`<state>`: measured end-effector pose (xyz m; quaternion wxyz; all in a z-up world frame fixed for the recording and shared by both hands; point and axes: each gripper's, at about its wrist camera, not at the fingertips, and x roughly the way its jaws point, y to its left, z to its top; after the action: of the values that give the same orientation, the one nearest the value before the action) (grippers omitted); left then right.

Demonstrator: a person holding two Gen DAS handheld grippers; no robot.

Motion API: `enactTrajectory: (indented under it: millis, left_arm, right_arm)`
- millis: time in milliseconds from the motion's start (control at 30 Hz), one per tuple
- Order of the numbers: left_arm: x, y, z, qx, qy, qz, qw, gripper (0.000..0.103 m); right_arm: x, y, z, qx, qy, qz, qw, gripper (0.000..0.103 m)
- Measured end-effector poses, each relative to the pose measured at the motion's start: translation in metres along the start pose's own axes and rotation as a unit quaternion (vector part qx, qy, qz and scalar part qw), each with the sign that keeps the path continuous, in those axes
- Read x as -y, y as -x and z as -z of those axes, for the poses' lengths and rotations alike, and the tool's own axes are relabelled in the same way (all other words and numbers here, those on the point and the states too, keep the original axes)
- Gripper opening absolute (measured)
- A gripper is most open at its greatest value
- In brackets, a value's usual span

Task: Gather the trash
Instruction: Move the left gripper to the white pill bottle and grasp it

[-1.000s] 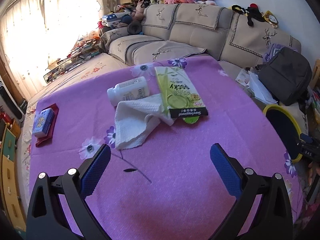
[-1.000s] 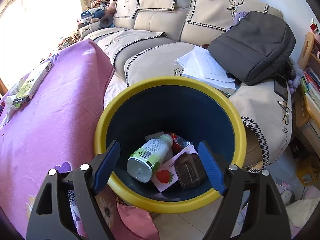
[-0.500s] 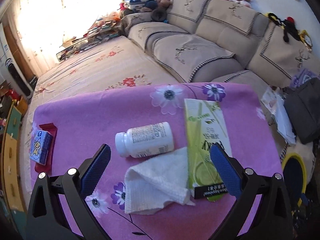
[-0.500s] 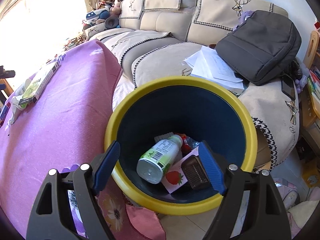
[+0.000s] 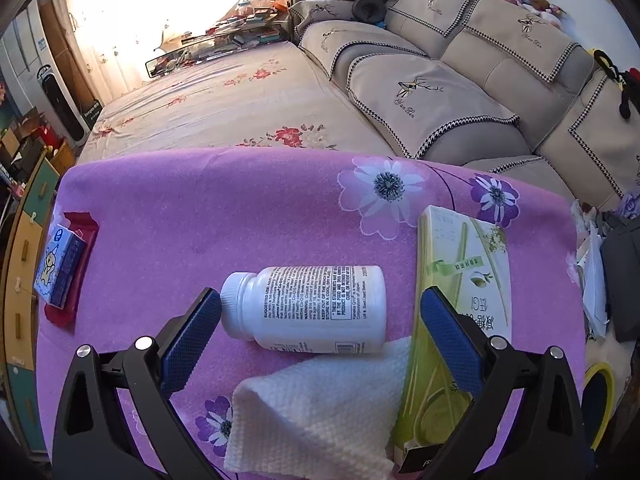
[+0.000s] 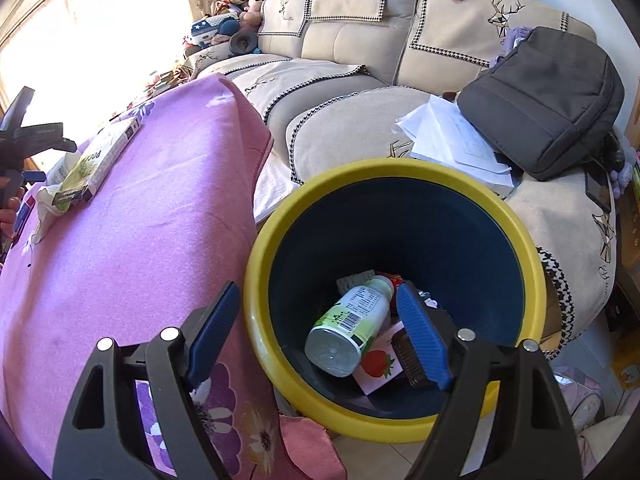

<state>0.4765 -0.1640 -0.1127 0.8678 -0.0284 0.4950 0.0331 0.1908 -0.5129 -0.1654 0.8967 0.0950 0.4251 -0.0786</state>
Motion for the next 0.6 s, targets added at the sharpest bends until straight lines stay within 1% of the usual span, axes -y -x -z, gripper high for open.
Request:
enactTrajectory:
  millis: [67,167,333,500,600]
  left_arm:
    - [0.000,-0.004,-0.002,0.000,0.002,-0.003,1.0000,0.098]
    - [0.003,-0.007,-0.005,0.006,-0.006,-0.016,0.9998,0.095]
    - [-0.001,-0.013,-0.013,-0.002,0.000,-0.020,0.9998,0.095]
    - [0.001,-0.014,-0.014,0.004,-0.031,-0.026,0.9992,0.097]
    - [0.004,-0.023,-0.011,-0.009,-0.043,-0.013,0.9989,0.097]
  right_arm:
    - [-0.001,-0.001,0.000,-0.002,0.002,-0.001,1.000,0.076]
    - [-0.001,-0.002,0.001,-0.004,0.002,-0.001,1.000,0.076]
    - [-0.001,-0.002,0.001,-0.005,0.002,-0.003,1.000,0.076]
    - [-0.002,-0.005,0.000,-0.009,0.002,-0.005,1.000,0.076]
    - [-0.004,-0.006,0.000,-0.010,0.004,-0.008,1.000,0.076]
